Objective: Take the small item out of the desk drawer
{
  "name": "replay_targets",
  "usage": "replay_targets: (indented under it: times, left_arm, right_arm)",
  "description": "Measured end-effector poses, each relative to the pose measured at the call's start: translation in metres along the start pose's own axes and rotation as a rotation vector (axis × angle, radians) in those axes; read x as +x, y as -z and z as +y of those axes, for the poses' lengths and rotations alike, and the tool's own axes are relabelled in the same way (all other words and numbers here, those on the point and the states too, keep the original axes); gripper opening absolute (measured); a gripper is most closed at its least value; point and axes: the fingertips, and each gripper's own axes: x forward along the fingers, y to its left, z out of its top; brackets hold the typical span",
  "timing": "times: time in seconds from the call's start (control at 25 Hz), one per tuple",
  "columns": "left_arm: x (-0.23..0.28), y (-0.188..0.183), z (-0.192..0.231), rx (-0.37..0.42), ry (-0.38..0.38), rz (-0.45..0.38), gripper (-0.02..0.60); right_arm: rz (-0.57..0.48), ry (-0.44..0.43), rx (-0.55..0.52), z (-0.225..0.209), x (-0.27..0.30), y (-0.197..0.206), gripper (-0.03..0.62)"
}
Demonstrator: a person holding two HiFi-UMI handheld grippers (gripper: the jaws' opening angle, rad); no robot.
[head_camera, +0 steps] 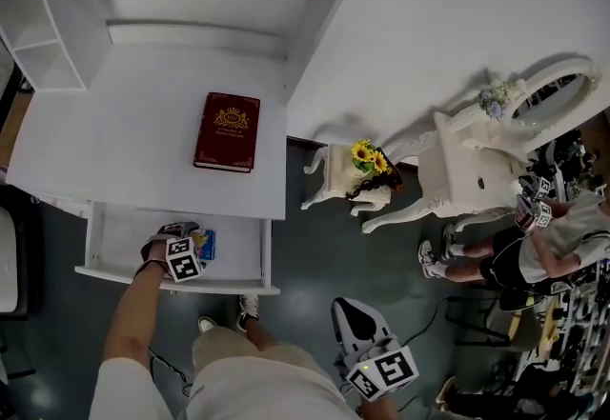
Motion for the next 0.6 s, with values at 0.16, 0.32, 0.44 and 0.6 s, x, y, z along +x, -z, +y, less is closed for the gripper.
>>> replay_targets:
  times: [0.16,0.32,0.44,0.6]
  left_arm:
    - [0.014,0.0,-0.005,0.038,0.056,0.04,0.479]
    - [0.02,0.009,-0.001,0.065,0.08,0.091,0.479]
    - [0.022,0.016,-0.002,0.043,0.095,0.101,0.479]
    - [0.024,0.014,-0.003,0.05,0.112,0.107,0.48]
  right_arm:
    - [-0.002,0.027,-0.009,0.001,-0.005,-0.003,0.009]
    - [-0.005,0.04,-0.01,0.001,-0.007,-0.006,0.009]
    - [-0.005,0.045,-0.006,0.003,-0.007,-0.006,0.009]
    - [-0.001,0.037,-0.006,0.003,-0.002,-0.008,0.009]
